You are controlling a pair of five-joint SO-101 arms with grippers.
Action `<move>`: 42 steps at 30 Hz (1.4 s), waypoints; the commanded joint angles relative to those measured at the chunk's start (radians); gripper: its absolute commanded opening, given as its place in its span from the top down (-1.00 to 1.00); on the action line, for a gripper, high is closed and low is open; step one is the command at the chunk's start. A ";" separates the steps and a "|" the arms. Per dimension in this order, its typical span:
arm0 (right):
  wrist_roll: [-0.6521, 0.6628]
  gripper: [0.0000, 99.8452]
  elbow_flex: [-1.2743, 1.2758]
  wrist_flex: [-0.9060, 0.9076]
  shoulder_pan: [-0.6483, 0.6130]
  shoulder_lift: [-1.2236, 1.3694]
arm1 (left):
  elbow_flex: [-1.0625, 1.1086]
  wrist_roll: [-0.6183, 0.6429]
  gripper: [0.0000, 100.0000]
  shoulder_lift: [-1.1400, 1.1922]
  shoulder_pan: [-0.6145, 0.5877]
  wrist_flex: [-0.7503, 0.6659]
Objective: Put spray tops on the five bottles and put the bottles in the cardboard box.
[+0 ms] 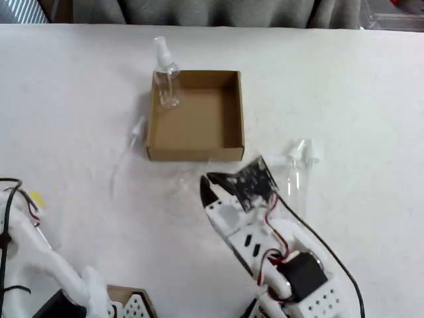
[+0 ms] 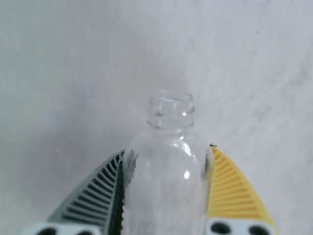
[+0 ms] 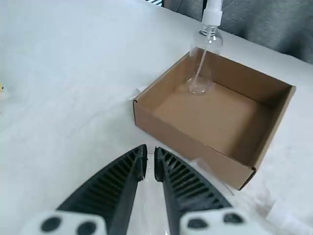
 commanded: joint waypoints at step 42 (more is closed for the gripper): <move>-0.184 0.74 -2.628 0.736 -0.130 2.465 | -0.377 0.000 0.96 0.479 -0.045 0.038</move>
